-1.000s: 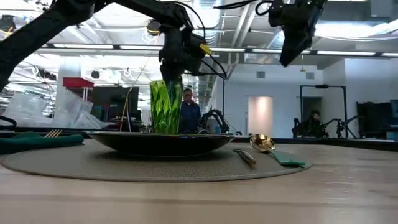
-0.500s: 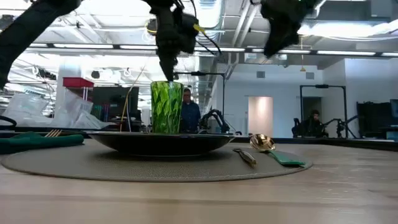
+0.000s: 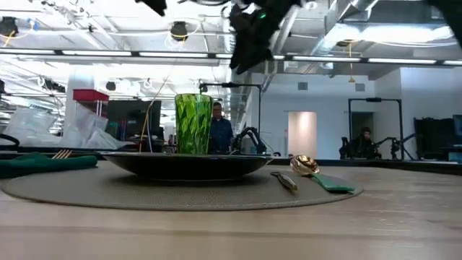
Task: Set table place
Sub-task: Put the green cup to the top right of the gray table placemat
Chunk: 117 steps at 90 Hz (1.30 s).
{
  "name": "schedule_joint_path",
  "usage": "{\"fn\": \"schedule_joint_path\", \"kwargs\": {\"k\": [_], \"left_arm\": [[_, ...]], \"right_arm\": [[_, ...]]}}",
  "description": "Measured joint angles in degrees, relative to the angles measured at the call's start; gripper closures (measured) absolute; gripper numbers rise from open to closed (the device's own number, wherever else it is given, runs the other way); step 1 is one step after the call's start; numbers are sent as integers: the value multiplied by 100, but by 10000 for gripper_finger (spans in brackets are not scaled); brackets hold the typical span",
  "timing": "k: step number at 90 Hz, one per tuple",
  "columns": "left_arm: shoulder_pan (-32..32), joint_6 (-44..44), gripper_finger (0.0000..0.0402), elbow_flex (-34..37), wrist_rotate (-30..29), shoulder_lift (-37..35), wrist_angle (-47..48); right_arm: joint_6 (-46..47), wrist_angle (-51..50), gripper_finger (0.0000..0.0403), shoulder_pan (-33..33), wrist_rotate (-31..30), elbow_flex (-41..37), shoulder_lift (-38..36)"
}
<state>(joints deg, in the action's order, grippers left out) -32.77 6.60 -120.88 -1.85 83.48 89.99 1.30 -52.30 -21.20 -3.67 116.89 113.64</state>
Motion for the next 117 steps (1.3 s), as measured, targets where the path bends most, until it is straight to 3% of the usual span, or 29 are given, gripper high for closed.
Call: {"fn": "schedule_joint_path", "kwargs": {"k": [24, 53, 96, 105, 117], "left_arm": [[27, -326, 253, 1097, -33, -930, 4], [26, -305, 254, 2196, -35, -1466, -16], [28, 268, 254, 2295, 2, -1473, -98], [28, 397, 254, 2295, 0, -1470, -99], [28, 546, 254, 2295, 0, -1470, -100]], "right_arm": [[-135, -467, 232, 111, 185, 1810, 1337], [278, -379, 233, 81, 224, 1709, 1597], [507, -367, 234, 21, 484, 1713, 1970], [498, -419, 265, 16, 484, 1712, 2064], [368, -454, 365, 12, 547, 1699, 2079]]}}
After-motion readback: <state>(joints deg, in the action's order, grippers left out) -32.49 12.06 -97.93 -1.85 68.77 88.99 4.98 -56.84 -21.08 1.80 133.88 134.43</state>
